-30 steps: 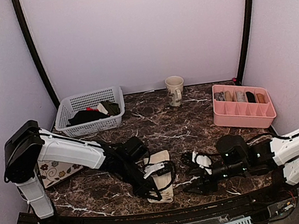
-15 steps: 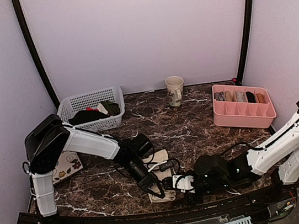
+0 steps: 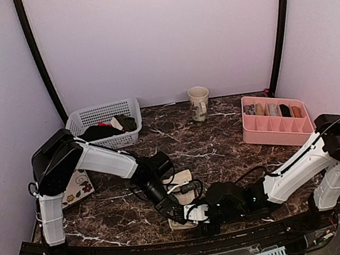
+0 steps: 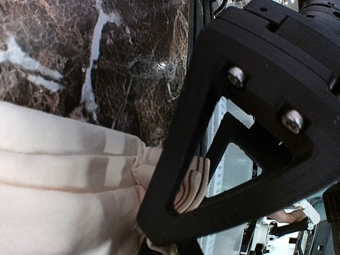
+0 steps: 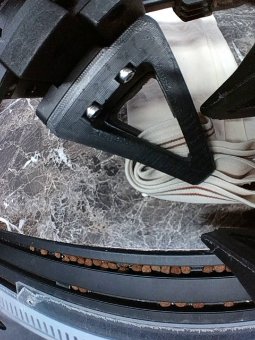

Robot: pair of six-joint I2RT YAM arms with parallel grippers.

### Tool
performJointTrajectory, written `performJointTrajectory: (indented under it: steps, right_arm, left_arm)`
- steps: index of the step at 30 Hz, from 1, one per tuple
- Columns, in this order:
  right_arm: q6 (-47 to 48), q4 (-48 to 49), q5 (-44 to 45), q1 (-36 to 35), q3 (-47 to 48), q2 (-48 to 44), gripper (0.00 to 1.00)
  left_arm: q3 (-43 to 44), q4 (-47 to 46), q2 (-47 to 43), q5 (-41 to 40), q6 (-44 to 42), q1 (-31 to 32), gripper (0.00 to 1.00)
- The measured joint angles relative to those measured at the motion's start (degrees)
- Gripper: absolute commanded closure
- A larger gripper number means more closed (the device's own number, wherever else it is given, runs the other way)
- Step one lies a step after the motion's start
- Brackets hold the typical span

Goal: Roll the underwear
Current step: Roll the underwear at the center of the board.

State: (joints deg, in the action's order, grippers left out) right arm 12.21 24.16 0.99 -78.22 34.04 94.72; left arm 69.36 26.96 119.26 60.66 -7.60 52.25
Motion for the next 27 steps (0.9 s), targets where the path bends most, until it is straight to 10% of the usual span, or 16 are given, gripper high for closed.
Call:
performJointTrajectory:
  steps: [11,15,27]
  right_arm:
    - [1.5,-0.5,2.4,0.0,1.5,2.2,0.76]
    - [1.4,-1.8,2.2,0.0,2.1,2.3,0.99]
    - [-7.9,-9.4,-9.3,5.3,5.8,1.9,1.00]
  left_arm:
    - [0.1,1.1,0.0,-0.1,-1.7,-0.1,0.98]
    - [0.4,2.4,0.0,-0.3,-2.6,-0.5,0.73]
    - [-7.0,-4.3,-13.8,-8.9,0.2,-7.7,0.51]
